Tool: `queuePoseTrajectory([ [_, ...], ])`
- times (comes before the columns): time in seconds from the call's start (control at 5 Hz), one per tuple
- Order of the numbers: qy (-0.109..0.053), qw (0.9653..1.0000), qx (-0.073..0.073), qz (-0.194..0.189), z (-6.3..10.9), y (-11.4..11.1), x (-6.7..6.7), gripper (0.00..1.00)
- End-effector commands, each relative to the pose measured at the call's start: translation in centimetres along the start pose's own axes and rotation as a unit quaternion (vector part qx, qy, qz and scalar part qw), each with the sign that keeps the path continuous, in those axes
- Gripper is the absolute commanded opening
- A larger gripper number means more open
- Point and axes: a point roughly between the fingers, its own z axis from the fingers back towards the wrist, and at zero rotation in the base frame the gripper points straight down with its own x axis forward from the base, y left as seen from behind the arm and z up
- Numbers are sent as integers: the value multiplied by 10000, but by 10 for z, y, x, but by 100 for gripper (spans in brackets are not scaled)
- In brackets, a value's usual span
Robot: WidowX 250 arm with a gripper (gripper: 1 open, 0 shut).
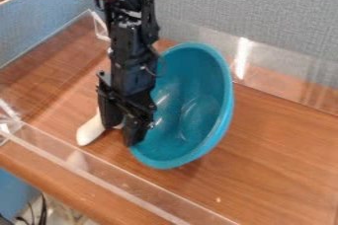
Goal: Put the mushroom in the blue bowl
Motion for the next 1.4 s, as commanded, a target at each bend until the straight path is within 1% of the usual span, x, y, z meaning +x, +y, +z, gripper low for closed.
queuePoseTrajectory([
  [0.0,-149,9999,43,11,6,5,0,0],
  [0.4,-200,9998,10,53,12,11,-3,0],
  [1.2,-228,9995,-56,215,18,27,-9,0],
])
